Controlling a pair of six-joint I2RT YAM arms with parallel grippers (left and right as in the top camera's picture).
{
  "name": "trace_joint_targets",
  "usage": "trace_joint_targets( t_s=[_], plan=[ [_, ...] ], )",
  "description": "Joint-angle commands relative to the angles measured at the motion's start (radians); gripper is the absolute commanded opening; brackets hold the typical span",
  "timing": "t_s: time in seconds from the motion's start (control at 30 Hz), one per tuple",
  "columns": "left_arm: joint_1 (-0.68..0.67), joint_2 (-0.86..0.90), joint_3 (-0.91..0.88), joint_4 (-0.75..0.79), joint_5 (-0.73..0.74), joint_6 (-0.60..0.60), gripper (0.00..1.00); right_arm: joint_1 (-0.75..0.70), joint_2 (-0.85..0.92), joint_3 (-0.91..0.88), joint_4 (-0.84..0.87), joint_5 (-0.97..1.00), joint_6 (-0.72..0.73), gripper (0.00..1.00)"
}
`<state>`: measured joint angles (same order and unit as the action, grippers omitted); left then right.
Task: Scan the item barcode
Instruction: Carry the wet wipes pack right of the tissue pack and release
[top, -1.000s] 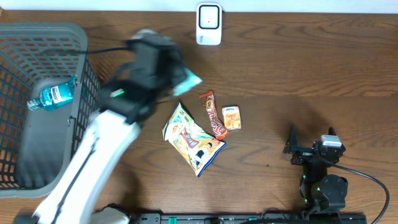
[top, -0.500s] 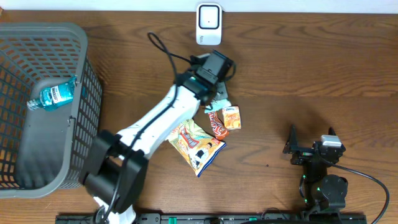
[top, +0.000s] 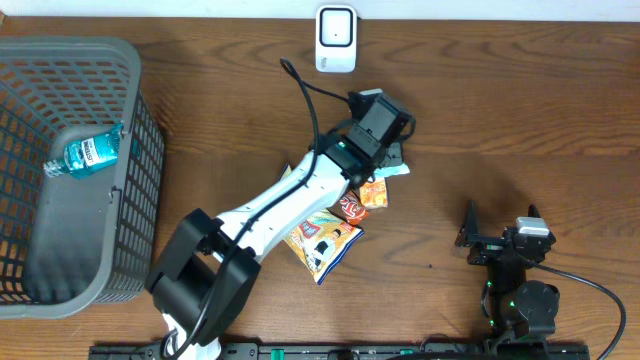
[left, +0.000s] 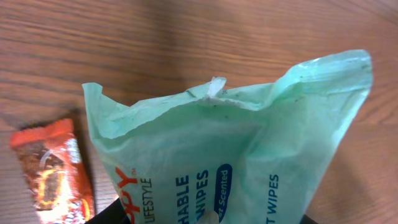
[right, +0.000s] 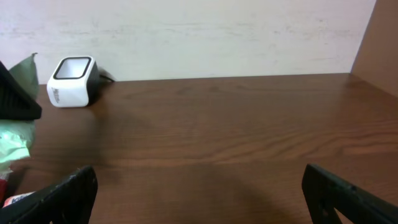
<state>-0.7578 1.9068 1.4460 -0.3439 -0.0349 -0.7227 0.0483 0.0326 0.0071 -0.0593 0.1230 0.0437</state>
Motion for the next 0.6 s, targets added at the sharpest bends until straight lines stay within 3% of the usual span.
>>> trace_joint_targets(
  t_s=[0.0,0.3,0.57],
  plan=[
    [-0.034,0.064,0.002,0.019,-0.006,0.032,0.44,0.004,0.0,-0.002,-0.004,-0.002,-0.008,0.99],
    [-0.08,0.189,0.002,0.076,0.015,0.031,0.45,0.004,0.0,-0.002,-0.004,-0.002,-0.008,0.99],
    [-0.079,0.192,0.002,0.029,0.022,0.028,0.44,0.004,0.0,-0.002,-0.004,-0.002,-0.008,0.99]
  ],
)
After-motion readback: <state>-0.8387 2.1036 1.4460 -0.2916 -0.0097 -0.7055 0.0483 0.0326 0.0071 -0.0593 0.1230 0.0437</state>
